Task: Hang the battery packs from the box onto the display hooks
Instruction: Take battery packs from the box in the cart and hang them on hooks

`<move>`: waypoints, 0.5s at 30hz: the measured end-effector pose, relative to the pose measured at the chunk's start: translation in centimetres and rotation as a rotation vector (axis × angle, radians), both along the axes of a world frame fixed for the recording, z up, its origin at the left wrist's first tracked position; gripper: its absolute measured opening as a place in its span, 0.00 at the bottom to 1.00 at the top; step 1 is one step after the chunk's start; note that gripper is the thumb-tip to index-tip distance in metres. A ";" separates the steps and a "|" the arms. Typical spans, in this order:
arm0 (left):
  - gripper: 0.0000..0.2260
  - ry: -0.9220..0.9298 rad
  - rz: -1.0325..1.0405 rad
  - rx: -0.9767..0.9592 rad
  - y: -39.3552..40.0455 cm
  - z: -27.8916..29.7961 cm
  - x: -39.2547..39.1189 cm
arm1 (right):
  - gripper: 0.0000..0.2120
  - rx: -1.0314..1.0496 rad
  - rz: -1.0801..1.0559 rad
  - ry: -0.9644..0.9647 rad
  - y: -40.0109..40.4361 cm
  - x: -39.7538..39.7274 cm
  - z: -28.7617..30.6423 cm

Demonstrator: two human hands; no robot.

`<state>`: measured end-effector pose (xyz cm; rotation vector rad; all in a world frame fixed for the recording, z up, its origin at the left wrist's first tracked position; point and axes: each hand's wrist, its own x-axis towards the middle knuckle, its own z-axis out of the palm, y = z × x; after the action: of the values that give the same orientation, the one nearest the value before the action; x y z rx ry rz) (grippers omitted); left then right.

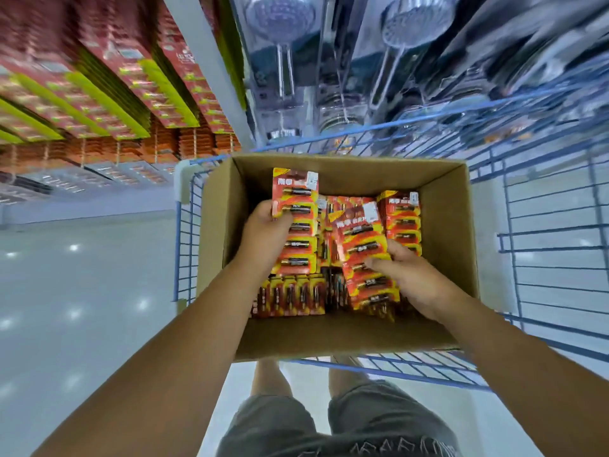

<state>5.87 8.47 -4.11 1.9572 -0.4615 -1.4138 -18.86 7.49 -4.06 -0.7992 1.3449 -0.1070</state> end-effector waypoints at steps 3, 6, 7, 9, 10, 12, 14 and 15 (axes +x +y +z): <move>0.04 0.040 0.034 -0.050 0.8 3.2 -0.5 | 0.17 -0.007 -0.209 -0.125 -0.9 0.0 2.8; 0.06 0.056 0.060 -0.120 0.9 7.1 -0.9 | 0.15 -0.070 -0.293 -0.214 -2.1 0.9 6.8; 0.05 0.049 0.067 -0.149 0.9 8.4 -1.0 | 0.14 -0.098 -0.302 -0.230 -2.5 1.3 8.1; 0.05 0.039 0.093 -0.210 1.1 11.2 -1.1 | 0.14 -0.149 -0.307 -0.252 -3.0 2.0 10.4; 0.06 0.045 0.115 -0.244 1.3 12.6 -1.1 | 0.15 -0.175 -0.308 -0.263 -3.3 2.4 11.5; 0.08 0.068 0.157 -0.312 1.5 15.3 -0.8 | 0.14 -0.224 -0.303 -0.297 -4.2 3.5 13.7; 0.09 0.078 0.189 -0.365 2.1 17.8 -0.1 | 0.13 -0.260 -0.292 -0.346 -4.9 4.9 15.7; 0.10 0.075 0.199 -0.387 2.5 18.7 0.3 | 0.13 -0.275 -0.281 -0.365 -5.2 5.7 16.6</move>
<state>6.19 10.99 14.64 1.5866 -0.4541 -1.1687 -13.18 2.33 12.59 -0.7699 1.0979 -0.6409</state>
